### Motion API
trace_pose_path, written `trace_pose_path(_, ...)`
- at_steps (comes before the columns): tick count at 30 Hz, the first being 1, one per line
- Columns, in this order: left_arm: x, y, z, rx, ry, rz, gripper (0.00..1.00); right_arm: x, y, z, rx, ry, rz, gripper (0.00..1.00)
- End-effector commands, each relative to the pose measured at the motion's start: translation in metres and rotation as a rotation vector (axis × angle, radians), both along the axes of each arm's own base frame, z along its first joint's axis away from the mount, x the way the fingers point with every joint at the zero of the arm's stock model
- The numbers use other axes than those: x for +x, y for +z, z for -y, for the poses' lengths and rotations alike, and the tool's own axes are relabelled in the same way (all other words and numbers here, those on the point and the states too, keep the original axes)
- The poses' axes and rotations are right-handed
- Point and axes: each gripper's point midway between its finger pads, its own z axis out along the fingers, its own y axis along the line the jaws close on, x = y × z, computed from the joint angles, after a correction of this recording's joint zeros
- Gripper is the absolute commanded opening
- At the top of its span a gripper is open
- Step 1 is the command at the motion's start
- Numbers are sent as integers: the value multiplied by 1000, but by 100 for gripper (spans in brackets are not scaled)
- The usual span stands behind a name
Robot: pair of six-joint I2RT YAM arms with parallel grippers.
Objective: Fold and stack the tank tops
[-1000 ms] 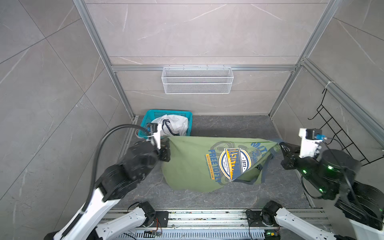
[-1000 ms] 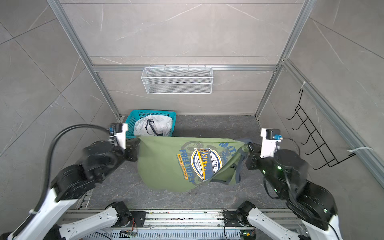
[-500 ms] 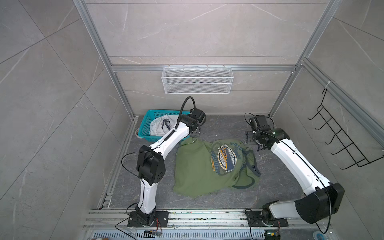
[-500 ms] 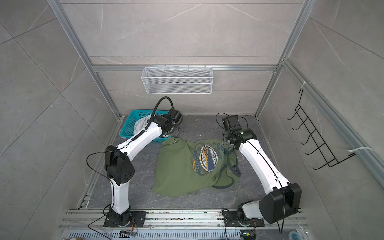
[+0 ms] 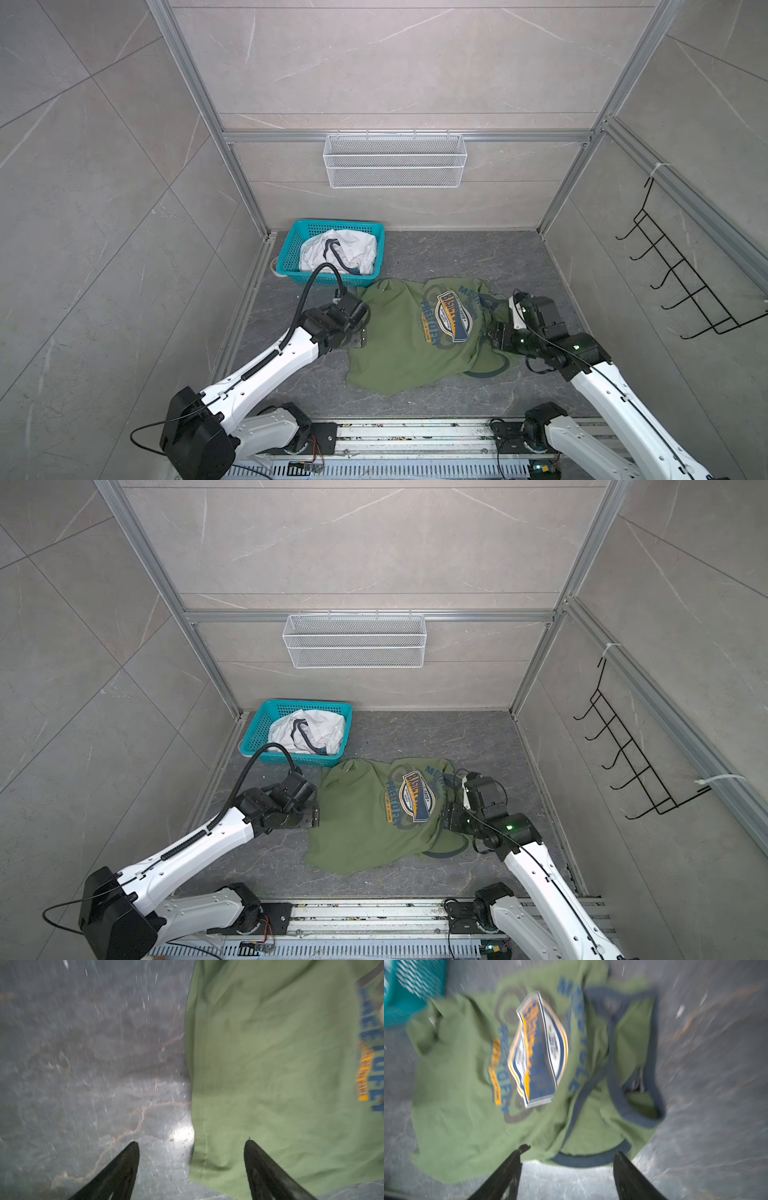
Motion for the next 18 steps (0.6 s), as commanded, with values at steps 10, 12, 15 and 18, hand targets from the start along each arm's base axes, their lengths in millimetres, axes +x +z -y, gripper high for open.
trace_pose_path(10, -55, -70, 23, -209, 56, -229, 73, -11, -60, -27, 209, -69, -114, 59)
trace_pose_path(12, -58, -79, 24, -207, 67, -245, 70, -12, -66, -28, 198, -61, -125, 55)
trace_pose_path(15, -59, -86, 25, -200, 78, -251, 65, -13, -72, -32, 193, -45, -138, 48)
trace_pose_path(18, -58, -90, 31, -229, 76, -248, 57, -14, -81, -39, 178, -28, -154, 46)
